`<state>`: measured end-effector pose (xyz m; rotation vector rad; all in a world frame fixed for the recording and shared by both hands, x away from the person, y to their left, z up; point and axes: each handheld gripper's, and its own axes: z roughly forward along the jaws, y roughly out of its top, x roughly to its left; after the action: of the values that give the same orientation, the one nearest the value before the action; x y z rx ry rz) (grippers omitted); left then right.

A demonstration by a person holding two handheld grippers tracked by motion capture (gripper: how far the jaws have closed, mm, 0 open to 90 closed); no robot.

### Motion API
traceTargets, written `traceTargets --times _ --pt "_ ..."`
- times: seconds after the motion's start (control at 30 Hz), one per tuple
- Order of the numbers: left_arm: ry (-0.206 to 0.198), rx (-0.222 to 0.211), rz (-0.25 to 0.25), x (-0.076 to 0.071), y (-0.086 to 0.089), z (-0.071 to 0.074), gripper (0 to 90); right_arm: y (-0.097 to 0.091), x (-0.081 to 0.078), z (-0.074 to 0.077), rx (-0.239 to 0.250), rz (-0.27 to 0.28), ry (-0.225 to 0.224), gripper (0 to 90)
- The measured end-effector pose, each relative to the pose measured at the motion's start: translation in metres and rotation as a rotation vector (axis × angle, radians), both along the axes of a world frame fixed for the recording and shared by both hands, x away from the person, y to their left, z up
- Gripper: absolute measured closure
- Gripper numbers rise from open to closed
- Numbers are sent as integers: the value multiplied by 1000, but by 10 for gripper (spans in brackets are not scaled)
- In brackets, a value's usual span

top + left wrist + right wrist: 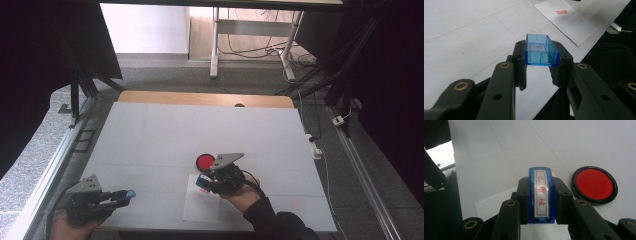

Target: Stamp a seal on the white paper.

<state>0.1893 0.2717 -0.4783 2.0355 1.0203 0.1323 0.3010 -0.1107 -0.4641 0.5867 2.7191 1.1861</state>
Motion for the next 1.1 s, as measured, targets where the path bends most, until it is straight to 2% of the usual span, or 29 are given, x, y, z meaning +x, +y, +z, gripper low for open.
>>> traceTargets --times 0.23,0.47,0.9,1.1 --pt "4 0 -1 0 0 0 681 0 -4 9 26 26 -10 712" --pt "6 -1 0 1 0 0 681 0 -7 19 70 34 -11 712" --pt "9 1 -2 1 0 0 681 -1 -12 35 118 48 -21 712" --pt "11 0 0 1 0 0 681 -3 -13 38 119 49 -30 711"
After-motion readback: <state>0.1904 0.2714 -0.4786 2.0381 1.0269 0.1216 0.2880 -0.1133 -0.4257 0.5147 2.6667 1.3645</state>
